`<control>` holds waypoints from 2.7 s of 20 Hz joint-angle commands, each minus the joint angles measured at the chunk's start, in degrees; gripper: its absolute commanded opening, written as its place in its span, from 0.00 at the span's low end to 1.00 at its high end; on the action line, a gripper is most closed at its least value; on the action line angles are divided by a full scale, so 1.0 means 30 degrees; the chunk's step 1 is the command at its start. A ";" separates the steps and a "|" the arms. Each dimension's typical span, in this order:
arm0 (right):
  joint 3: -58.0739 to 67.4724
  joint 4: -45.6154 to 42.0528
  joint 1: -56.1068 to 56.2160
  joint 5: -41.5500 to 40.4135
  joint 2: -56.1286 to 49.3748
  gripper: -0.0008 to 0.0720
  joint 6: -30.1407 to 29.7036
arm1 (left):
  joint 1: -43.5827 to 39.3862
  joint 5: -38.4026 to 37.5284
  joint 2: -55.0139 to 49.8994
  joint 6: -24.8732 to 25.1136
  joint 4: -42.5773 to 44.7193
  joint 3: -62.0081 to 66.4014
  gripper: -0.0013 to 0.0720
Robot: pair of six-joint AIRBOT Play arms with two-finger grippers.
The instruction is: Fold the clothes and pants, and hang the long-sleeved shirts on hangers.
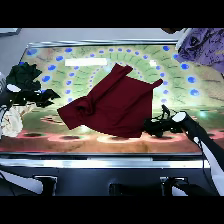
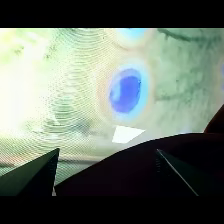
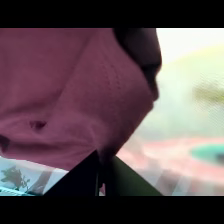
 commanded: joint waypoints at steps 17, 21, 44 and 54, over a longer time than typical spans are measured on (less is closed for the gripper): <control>0.0743 -0.0138 0.0022 -0.0678 0.2521 0.05 0.0816 | -0.2528 -0.5829 -0.2637 0.2463 -0.1923 0.0809 0.05; 0.5938 -0.3031 0.0022 -0.0299 0.2674 0.05 0.0816 | -0.2448 -0.5865 -0.0670 0.2397 -0.2834 0.2943 0.04; 2.4283 -1.0520 0.0029 0.7402 0.7060 0.05 0.2426 | -0.1902 -0.2885 1.6815 -0.5355 1.0346 0.9333 0.04; 2.0691 -0.8823 0.0029 0.3759 -0.6965 0.05 0.2761 | -0.3417 0.0444 0.3534 -0.3869 1.0331 0.6368 0.04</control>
